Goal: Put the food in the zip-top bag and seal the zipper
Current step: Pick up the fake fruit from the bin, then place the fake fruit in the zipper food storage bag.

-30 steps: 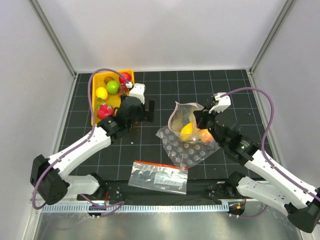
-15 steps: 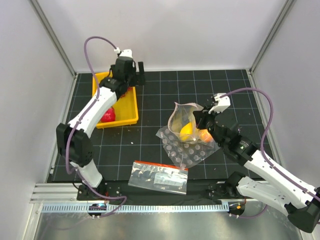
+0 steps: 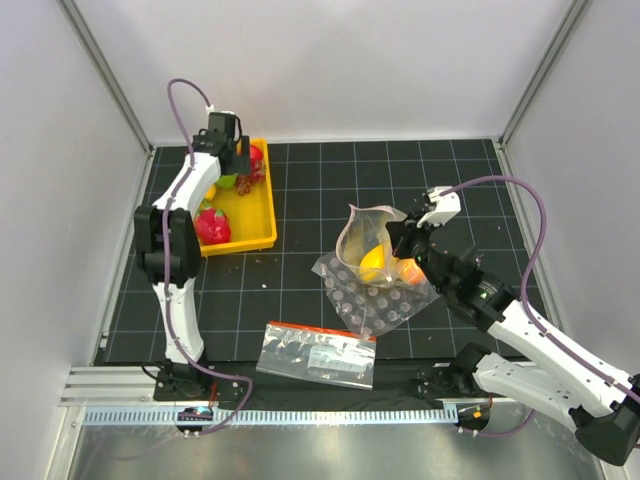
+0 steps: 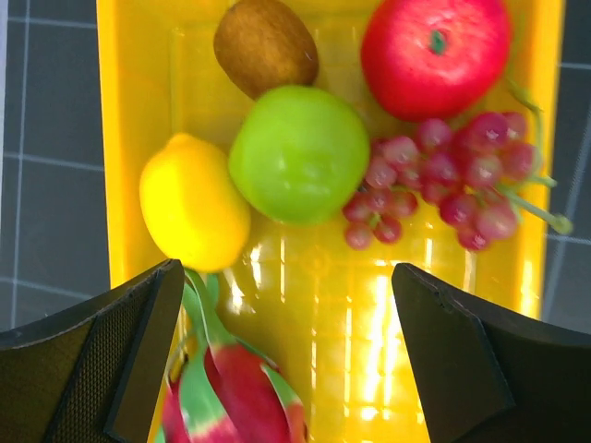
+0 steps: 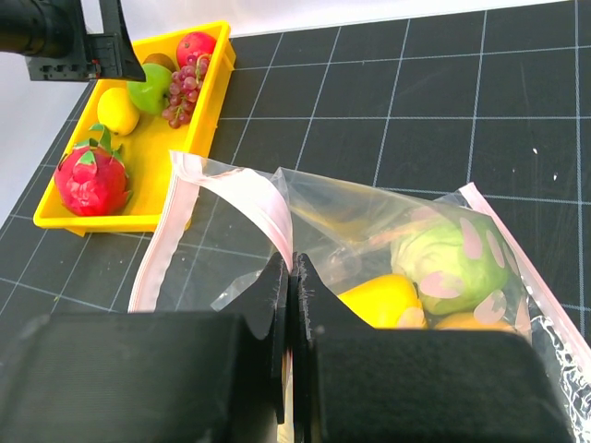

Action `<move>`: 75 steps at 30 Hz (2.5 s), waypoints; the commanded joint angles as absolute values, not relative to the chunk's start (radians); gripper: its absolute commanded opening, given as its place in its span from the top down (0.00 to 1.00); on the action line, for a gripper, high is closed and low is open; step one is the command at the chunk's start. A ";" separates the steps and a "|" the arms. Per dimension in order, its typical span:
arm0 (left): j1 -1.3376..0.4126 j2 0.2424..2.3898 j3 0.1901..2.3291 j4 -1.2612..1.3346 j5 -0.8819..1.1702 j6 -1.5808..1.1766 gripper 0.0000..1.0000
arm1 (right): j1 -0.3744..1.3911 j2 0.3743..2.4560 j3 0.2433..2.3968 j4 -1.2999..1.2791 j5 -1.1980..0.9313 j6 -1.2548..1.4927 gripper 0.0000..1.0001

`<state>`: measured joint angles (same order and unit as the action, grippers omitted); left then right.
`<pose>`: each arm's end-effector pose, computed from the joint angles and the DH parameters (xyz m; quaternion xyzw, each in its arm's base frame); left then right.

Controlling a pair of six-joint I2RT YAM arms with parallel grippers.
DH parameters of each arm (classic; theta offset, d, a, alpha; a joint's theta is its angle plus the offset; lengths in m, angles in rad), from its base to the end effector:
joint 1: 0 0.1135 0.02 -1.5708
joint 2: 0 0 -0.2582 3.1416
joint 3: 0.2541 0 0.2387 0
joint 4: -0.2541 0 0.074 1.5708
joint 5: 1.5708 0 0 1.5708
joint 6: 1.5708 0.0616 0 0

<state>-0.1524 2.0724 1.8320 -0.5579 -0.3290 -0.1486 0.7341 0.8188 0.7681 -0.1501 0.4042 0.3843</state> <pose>0.4727 -0.0525 0.2484 -0.0599 0.9139 0.0943 0.3902 0.1687 0.1196 0.3242 -0.0070 0.7692 0.1970 0.6079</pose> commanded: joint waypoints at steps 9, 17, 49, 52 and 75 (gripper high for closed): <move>-0.112 2.215 2.042 -0.561 -0.269 0.028 0.02 | 0.739 0.815 0.775 -0.107 0.419 0.397 0.99; -0.110 2.307 2.085 -0.590 -0.245 -0.020 0.06 | 0.739 0.813 0.775 -0.109 0.420 0.400 0.99; -0.127 1.728 1.674 -0.473 0.046 -0.350 0.73 | 0.739 0.810 0.770 -0.104 0.423 0.393 0.99; -0.181 1.614 1.585 -0.398 0.103 -0.385 0.73 | 0.739 0.815 0.773 -0.103 0.411 0.391 0.99; -0.802 1.273 1.190 0.063 0.436 -0.385 0.75 | 0.739 0.807 0.781 -0.113 0.449 0.390 0.99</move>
<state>-0.7353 1.3071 1.1870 -0.0071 0.3672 -0.4675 0.7341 0.8185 0.7681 -0.1505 0.4007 0.3908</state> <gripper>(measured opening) 0.636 0.043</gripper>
